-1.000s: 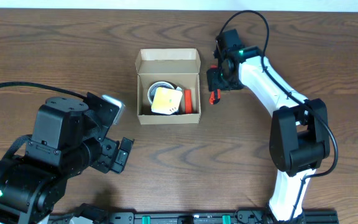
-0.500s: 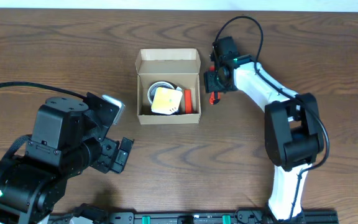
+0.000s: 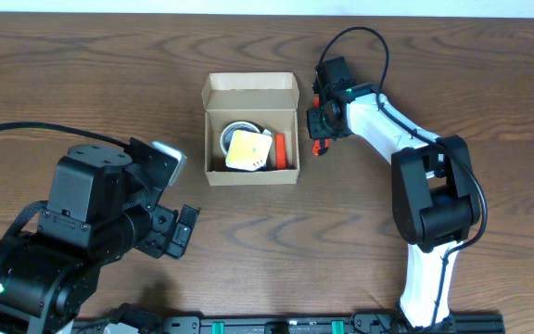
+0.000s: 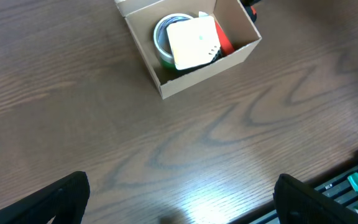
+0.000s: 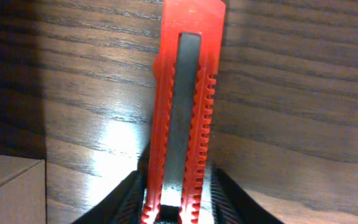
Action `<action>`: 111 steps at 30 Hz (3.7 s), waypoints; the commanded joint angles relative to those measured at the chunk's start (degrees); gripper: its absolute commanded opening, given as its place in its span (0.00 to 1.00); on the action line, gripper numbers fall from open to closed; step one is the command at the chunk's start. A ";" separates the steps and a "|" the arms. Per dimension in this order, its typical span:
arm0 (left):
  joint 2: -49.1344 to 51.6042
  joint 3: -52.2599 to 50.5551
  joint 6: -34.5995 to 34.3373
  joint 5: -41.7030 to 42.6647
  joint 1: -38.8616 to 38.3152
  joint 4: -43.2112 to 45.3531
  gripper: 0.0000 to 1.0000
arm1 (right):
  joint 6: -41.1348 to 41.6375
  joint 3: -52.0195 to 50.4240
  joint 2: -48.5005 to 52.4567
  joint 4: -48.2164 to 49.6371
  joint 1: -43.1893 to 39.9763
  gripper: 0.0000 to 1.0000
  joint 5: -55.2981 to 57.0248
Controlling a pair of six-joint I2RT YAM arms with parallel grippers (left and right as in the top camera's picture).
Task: Pack container
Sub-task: 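Grasp the red box cutter beside the box with the right gripper, then place the red box cutter into the box and release it, then raise both grippers to the box lid flaps at the back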
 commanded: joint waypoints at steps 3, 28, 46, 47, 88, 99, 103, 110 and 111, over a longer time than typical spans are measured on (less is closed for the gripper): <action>-0.07 0.11 0.98 0.15 0.20 -0.17 0.96 | -0.09 1.25 2.58 -2.05 0.33 0.25 -0.17; -0.07 0.11 0.98 0.15 0.20 -0.17 0.95 | -37.92 30.32 -4.61 -25.44 7.74 0.02 -15.63; -0.07 0.11 0.98 0.15 0.20 -0.17 0.95 | -63.98 28.55 -0.04 -25.20 15.06 0.07 -6.84; -0.07 0.11 0.98 0.15 0.20 -0.17 0.95 | -63.98 28.55 -0.02 -24.63 15.06 0.07 -6.88; -0.07 0.11 1.01 0.15 0.20 -0.11 0.95 | -25.77 28.50 -3.06 -23.87 -3.63 0.02 -20.50; -0.07 0.11 1.01 -1.09 0.20 4.81 0.95 | -13.49 28.48 6.82 -23.87 -8.79 0.01 -28.11; 0.61 -0.68 0.98 -3.13 0.20 10.32 0.95 | -13.27 28.48 9.64 -23.41 -8.68 0.01 -31.67; 8.39 -2.86 -4.28 -7.85 5.57 21.59 0.95 | -11.58 28.48 12.57 -21.59 -8.81 0.01 -33.07; 9.90 -2.86 -4.55 -6.60 7.02 23.06 0.95 | -11.58 28.48 12.57 -21.24 -8.85 0.01 -33.16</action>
